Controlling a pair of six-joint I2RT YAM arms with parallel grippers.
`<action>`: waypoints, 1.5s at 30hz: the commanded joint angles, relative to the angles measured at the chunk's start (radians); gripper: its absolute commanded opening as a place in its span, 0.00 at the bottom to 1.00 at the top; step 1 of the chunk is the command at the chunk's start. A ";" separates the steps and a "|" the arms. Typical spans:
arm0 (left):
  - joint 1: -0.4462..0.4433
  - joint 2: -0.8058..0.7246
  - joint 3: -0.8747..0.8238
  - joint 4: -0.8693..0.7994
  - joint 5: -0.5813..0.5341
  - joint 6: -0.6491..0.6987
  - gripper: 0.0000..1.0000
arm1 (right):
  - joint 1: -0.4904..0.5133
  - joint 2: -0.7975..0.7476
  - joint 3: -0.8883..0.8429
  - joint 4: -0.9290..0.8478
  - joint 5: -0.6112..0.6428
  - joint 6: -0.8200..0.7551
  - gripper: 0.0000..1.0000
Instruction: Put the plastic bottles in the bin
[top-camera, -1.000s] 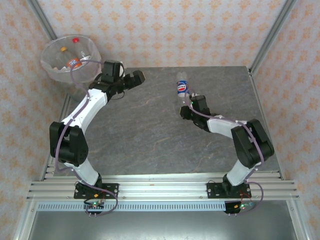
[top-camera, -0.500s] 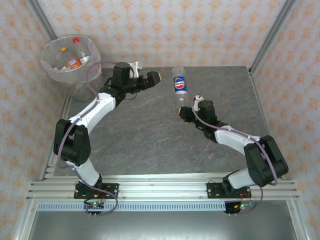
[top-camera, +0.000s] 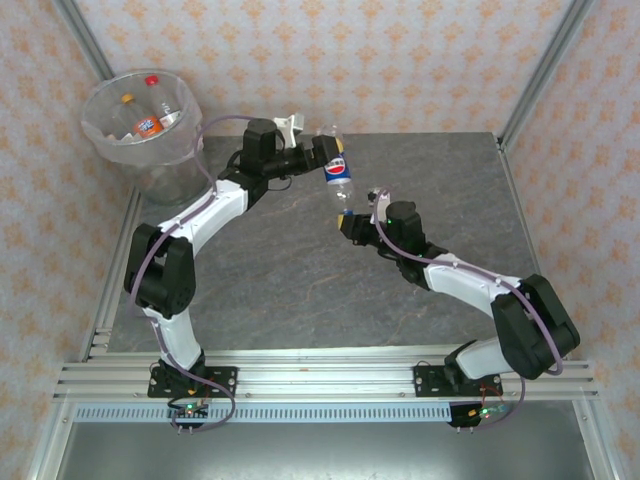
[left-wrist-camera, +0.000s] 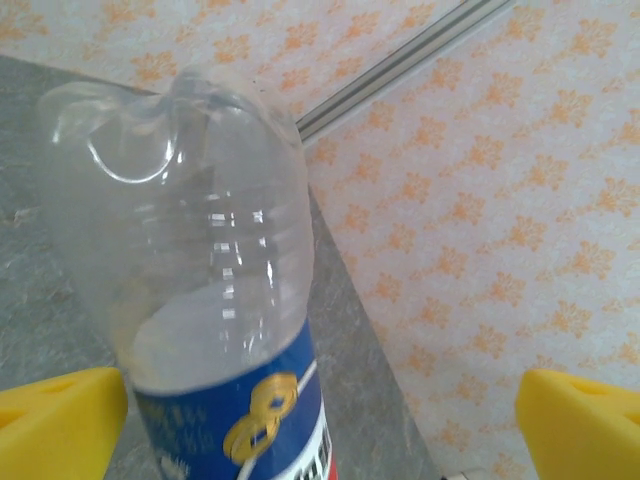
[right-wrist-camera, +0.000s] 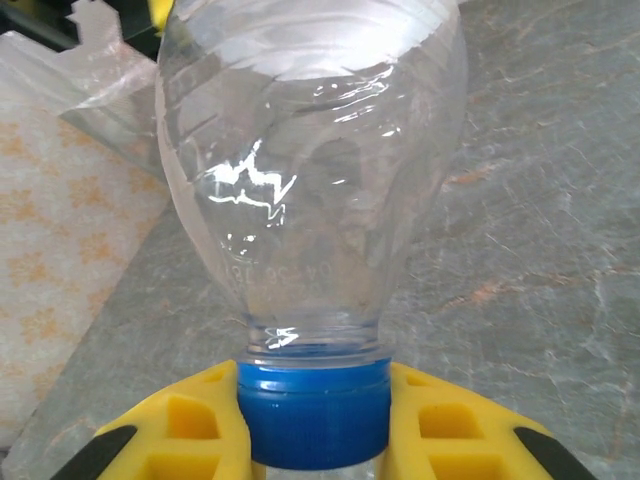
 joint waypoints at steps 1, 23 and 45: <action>-0.011 0.014 0.054 0.070 0.025 -0.017 1.00 | 0.009 -0.001 0.041 0.072 -0.046 0.016 0.00; -0.017 0.056 0.089 0.034 0.033 -0.011 0.80 | 0.016 0.013 0.060 0.140 -0.044 0.035 0.00; 0.005 0.031 0.099 -0.076 -0.042 0.033 0.43 | 0.015 -0.036 0.049 0.026 0.052 -0.031 0.59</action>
